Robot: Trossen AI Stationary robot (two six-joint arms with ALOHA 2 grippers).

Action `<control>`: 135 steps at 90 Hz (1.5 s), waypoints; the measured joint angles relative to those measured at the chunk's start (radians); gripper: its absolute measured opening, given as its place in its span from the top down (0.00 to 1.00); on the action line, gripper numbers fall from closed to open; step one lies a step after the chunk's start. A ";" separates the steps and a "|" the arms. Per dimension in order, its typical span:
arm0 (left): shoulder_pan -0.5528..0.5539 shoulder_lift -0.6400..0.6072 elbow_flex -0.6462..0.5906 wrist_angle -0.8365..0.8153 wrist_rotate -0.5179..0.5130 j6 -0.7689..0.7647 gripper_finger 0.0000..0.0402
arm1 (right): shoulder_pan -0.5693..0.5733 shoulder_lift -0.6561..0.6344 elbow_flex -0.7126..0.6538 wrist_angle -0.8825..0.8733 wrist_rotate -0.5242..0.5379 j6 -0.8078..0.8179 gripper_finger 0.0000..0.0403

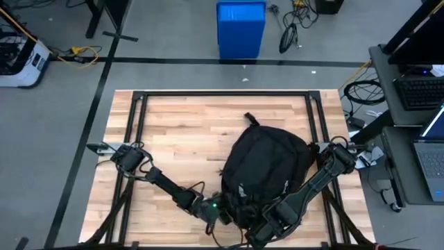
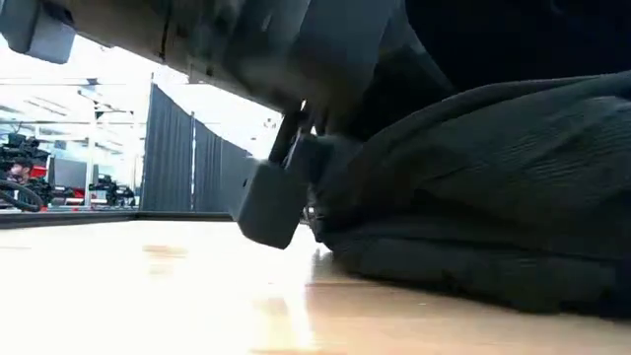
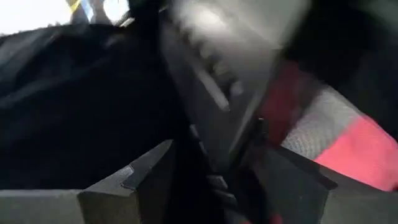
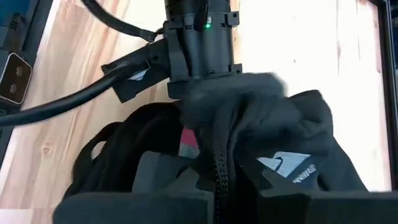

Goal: Unpack backpack
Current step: Remove the black medicine organizer from the black backpack

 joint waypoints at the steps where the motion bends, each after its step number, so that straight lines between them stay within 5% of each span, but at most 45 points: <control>1: 0.000 0.000 0.000 0.001 -0.002 -0.018 0.44 | 0.000 0.000 0.000 0.000 0.000 0.000 0.99; 30: -0.006 -0.002 0.000 0.012 -0.039 -0.263 0.44 | 0.000 0.000 0.000 -0.001 -0.005 -0.008 0.99; 101: -0.053 -0.004 0.085 0.018 -0.125 -0.348 0.44 | 0.017 0.001 0.102 -0.097 0.016 0.124 0.93; 120: -0.056 -0.018 0.085 0.006 -0.194 -0.630 0.45 | 0.017 0.001 0.102 -0.099 0.020 0.150 0.87; 135: -0.076 -0.019 0.085 -0.061 -0.245 -0.493 0.45 | 0.022 0.001 0.102 -0.114 0.022 0.151 0.86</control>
